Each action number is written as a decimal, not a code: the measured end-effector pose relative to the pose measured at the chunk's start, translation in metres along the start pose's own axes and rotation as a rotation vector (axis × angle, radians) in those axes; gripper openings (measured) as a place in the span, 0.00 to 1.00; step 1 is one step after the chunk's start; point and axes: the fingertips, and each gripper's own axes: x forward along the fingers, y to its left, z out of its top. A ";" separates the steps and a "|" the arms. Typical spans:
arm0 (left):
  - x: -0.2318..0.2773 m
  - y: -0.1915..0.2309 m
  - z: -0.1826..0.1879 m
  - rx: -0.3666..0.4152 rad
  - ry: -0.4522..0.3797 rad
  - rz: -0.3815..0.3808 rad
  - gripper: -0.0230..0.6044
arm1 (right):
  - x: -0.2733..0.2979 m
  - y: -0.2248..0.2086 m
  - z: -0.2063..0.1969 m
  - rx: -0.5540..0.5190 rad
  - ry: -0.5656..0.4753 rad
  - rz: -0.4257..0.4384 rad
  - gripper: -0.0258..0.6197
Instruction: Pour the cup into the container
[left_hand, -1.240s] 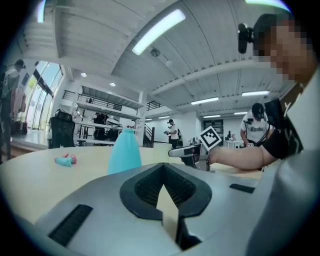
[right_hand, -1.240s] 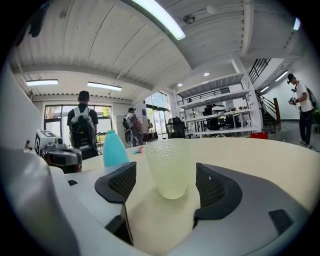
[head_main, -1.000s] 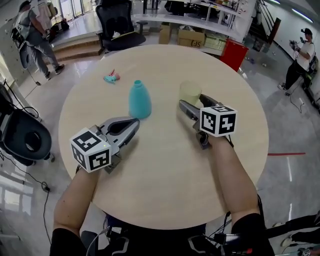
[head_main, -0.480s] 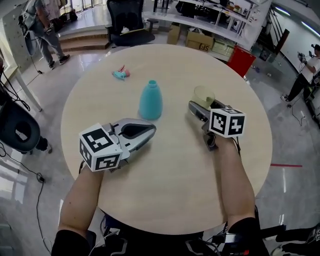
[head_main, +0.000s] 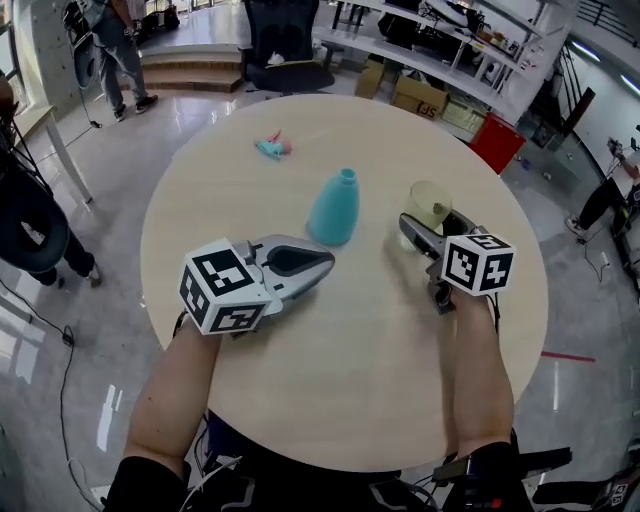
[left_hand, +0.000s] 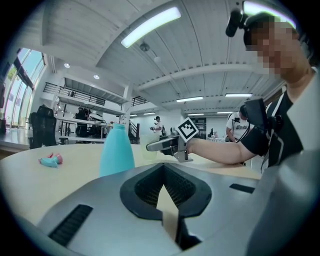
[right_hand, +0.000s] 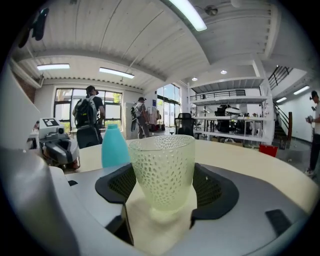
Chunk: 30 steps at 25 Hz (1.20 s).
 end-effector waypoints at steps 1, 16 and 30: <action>-0.003 0.004 0.001 -0.001 -0.002 0.014 0.03 | 0.000 0.005 0.008 -0.038 0.007 0.002 0.59; -0.007 -0.003 0.002 0.007 0.002 -0.024 0.03 | 0.015 0.056 0.087 -0.510 0.139 -0.019 0.59; -0.010 -0.004 0.003 0.007 0.004 -0.027 0.03 | 0.023 0.072 0.099 -0.923 0.258 -0.109 0.59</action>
